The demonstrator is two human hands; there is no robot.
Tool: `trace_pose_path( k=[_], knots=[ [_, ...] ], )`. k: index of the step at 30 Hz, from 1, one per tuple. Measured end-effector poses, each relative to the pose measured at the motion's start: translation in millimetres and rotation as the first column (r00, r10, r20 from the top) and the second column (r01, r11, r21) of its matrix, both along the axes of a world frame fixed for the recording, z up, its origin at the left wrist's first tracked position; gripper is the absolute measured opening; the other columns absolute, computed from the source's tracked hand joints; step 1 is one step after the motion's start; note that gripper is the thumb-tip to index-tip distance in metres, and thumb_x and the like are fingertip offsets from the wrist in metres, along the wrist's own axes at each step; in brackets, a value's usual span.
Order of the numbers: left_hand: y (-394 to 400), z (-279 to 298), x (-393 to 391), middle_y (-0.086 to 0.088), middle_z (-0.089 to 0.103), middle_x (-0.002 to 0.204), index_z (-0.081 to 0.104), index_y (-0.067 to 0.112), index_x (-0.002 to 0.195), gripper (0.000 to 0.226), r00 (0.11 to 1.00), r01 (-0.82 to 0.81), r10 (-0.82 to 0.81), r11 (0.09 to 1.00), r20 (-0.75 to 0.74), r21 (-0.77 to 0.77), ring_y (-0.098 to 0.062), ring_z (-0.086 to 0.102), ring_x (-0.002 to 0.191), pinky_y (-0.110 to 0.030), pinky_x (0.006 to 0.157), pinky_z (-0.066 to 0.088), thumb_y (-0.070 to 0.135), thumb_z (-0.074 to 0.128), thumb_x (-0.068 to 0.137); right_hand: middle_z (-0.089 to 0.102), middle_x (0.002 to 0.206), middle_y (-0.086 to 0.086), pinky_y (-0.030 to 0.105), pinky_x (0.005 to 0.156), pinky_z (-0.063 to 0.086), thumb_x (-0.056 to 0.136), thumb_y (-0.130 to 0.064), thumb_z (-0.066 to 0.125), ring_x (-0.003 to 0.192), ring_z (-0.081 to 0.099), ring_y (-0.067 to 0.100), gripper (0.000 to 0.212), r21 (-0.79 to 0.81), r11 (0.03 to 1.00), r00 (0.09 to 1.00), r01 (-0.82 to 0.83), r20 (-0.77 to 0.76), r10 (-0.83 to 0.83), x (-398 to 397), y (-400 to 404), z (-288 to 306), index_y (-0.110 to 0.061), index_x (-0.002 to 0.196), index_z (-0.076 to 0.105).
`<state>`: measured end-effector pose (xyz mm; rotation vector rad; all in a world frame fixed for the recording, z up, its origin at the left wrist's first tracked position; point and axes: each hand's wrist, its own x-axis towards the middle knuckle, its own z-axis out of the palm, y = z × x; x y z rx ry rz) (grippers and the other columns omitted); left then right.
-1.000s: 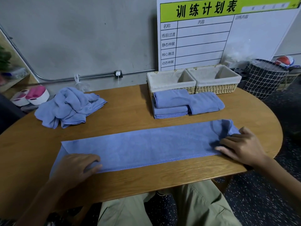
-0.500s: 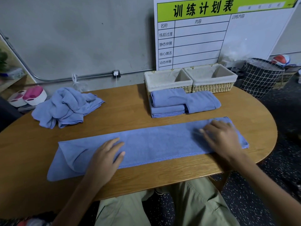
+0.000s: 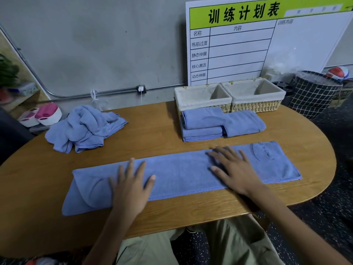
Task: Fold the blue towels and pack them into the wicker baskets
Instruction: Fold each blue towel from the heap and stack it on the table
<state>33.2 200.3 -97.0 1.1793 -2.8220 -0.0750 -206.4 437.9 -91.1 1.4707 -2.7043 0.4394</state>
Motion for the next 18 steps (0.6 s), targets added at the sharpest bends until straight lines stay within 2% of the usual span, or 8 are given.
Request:
trace_pose_path(
  k=[2, 4, 8, 11, 13, 16, 18],
  knots=[
    [17.3, -0.2, -28.7, 0.004, 0.005, 0.169, 0.019, 0.041, 0.157, 0.066, 0.998, 0.061, -0.062, 0.996, 0.005, 0.061, -0.031, 0.005, 0.154, -0.068, 0.115, 0.016, 0.07, 0.015, 0.097, 0.013, 0.165, -0.016, 0.046, 0.121, 0.006, 0.087, -0.078, 0.001, 0.154, 0.006, 0.017, 0.08, 0.059, 0.996, 0.997, -0.068, 0.035, 0.066, 11.1, -18.0, -6.0, -0.043, 0.154, 0.025],
    [20.3, 0.1, -41.5, 0.005, -0.002, 0.169, 0.012, 0.043, 0.158, 0.066, 0.997, 0.065, -0.068, 0.994, 0.034, 0.088, -0.03, -0.003, 0.154, -0.072, 0.114, 0.01, 0.069, 0.015, 0.097, 0.005, 0.166, -0.017, 0.045, 0.123, 0.003, 0.08, -0.083, -0.011, 0.154, 0.0, 0.016, 0.09, 0.09, 0.995, 0.997, -0.043, 0.067, 0.037, 5.2, -16.6, -11.6, -0.045, 0.156, 0.018],
    [-5.3, -6.9, -15.9, 0.007, -0.003, 0.169, 0.008, 0.046, 0.157, 0.071, 0.993, -0.086, 0.08, 0.993, 0.083, 0.083, -0.034, -0.003, 0.154, -0.076, 0.11, 0.01, 0.076, 0.013, 0.093, 0.002, 0.166, -0.017, 0.045, 0.122, 0.003, 0.075, -0.088, -0.006, 0.154, -0.001, 0.014, 0.092, 0.088, 0.988, 0.988, 0.131, 0.066, -0.137, -34.5, 24.8, -13.3, -0.047, 0.155, 0.014],
    [-18.0, -2.8, 5.2, 0.005, -0.007, 0.169, 0.004, 0.045, 0.158, 0.073, 0.976, -0.186, 0.175, 0.979, 0.128, 0.083, -0.037, -0.005, 0.153, -0.075, 0.111, 0.011, 0.077, 0.012, 0.092, 0.001, 0.166, -0.017, 0.047, 0.122, 0.005, 0.067, -0.092, -0.016, 0.154, 0.0, 0.015, 0.103, 0.122, 0.963, 0.967, 0.239, 0.064, -0.248, -64.9, 57.8, -12.9, -0.048, 0.155, 0.012],
    [-15.8, 1.6, 3.9, 0.002, -0.007, 0.169, 0.004, 0.042, 0.158, 0.074, 0.973, -0.206, 0.194, 0.975, 0.127, 0.083, -0.038, -0.005, 0.153, -0.075, 0.11, 0.011, 0.076, 0.013, 0.093, 0.002, 0.166, -0.016, 0.05, 0.121, 0.006, 0.066, -0.092, -0.016, 0.154, 0.0, 0.017, 0.105, 0.148, 0.954, 0.96, 0.262, 0.057, -0.273, -72.5, 63.3, -9.0, -0.046, 0.156, 0.012],
    [3.9, 6.1, -22.6, 0.002, -0.005, 0.169, 0.008, 0.041, 0.159, 0.07, 0.998, -0.058, 0.054, 0.992, 0.045, 0.109, -0.036, -0.004, 0.154, -0.074, 0.112, 0.012, 0.072, 0.017, 0.096, 0.005, 0.166, -0.016, 0.051, 0.121, 0.006, 0.074, -0.086, -0.005, 0.154, 0.001, 0.019, 0.095, 0.129, 0.966, 0.973, 0.223, 0.038, -0.229, -61.3, 44.9, -4.0, -0.043, 0.156, 0.016],
    [16.8, 7.3, -40.9, 0.004, -0.005, 0.169, 0.007, 0.042, 0.158, 0.067, 0.997, 0.07, -0.072, 0.99, 0.009, 0.126, -0.031, -0.007, 0.154, -0.072, 0.114, 0.008, 0.07, 0.018, 0.098, 0.008, 0.166, -0.017, 0.05, 0.121, 0.007, 0.074, -0.088, -0.008, 0.154, 0.003, 0.017, 0.097, 0.11, 0.976, 0.979, 0.19, 0.047, -0.196, -55.2, 34.4, -9.8, -0.044, 0.156, 0.019]
  ],
)
